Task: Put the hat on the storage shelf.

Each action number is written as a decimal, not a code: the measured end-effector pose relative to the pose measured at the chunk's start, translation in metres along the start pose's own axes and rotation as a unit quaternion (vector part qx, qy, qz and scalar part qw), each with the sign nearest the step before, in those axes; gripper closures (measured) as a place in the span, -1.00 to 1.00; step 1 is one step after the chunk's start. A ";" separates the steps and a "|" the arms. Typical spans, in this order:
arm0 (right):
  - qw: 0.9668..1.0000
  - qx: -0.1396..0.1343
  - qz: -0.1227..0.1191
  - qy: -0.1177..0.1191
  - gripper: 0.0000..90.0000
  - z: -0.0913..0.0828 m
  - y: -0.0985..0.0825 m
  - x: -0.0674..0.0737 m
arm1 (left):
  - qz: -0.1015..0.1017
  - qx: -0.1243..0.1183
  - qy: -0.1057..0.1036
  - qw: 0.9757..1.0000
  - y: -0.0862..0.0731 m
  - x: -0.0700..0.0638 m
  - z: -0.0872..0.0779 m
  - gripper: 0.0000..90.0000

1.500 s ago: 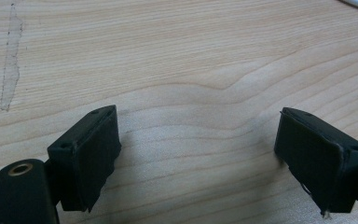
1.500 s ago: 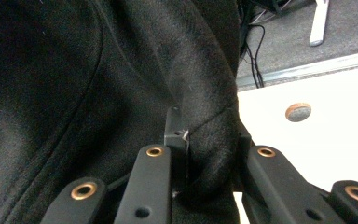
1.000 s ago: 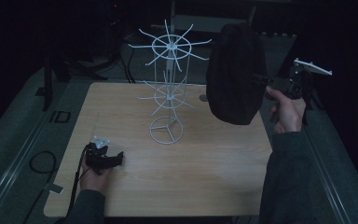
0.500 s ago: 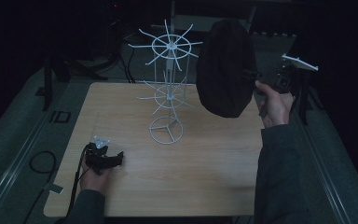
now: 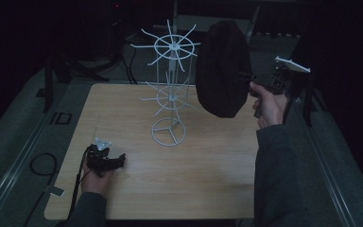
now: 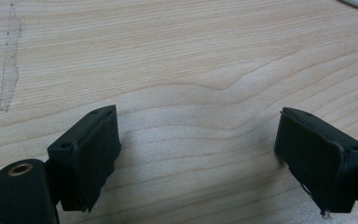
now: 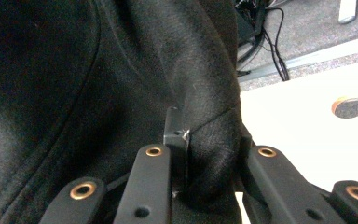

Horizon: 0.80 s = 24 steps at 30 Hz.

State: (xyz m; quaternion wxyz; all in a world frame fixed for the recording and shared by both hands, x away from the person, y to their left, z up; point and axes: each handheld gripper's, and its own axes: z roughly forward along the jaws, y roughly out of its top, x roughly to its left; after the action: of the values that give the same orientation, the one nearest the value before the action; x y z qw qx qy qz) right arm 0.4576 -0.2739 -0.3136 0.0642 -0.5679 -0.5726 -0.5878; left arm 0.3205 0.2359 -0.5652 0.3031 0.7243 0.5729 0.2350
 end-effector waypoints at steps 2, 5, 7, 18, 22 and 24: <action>1.000 0.003 0.004 -0.003 0.70 0.005 -0.003 -0.004 | 0.000 0.000 0.000 1.000 0.000 0.000 0.000 -0.68; 1.000 0.011 0.012 0.000 0.70 0.010 -0.006 -0.008 | 0.000 0.001 0.000 1.000 0.000 0.000 0.000 -0.68; 1.000 0.014 0.011 0.000 0.69 0.012 -0.008 -0.010 | 0.001 0.001 -0.001 1.000 0.000 0.000 0.000 -0.68; 0.999 0.042 0.010 0.005 0.52 0.027 -0.017 -0.016 | 0.001 -0.001 -0.001 1.000 0.000 0.000 0.000 -0.68; 0.999 0.051 0.005 0.009 0.42 0.032 -0.020 -0.017 | 0.001 -0.001 -0.002 1.000 0.000 0.000 0.000 -0.68; 0.998 0.057 0.003 0.008 0.36 0.034 -0.021 -0.016 | 0.002 -0.001 -0.002 1.000 0.000 0.000 0.000 -0.68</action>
State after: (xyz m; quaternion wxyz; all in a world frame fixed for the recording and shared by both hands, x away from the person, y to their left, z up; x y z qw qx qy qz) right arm 0.4682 -0.2510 -0.3485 0.1030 -0.5600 -0.6033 -0.5584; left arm 0.3203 0.2357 -0.5654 0.3045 0.7253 0.5709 0.2351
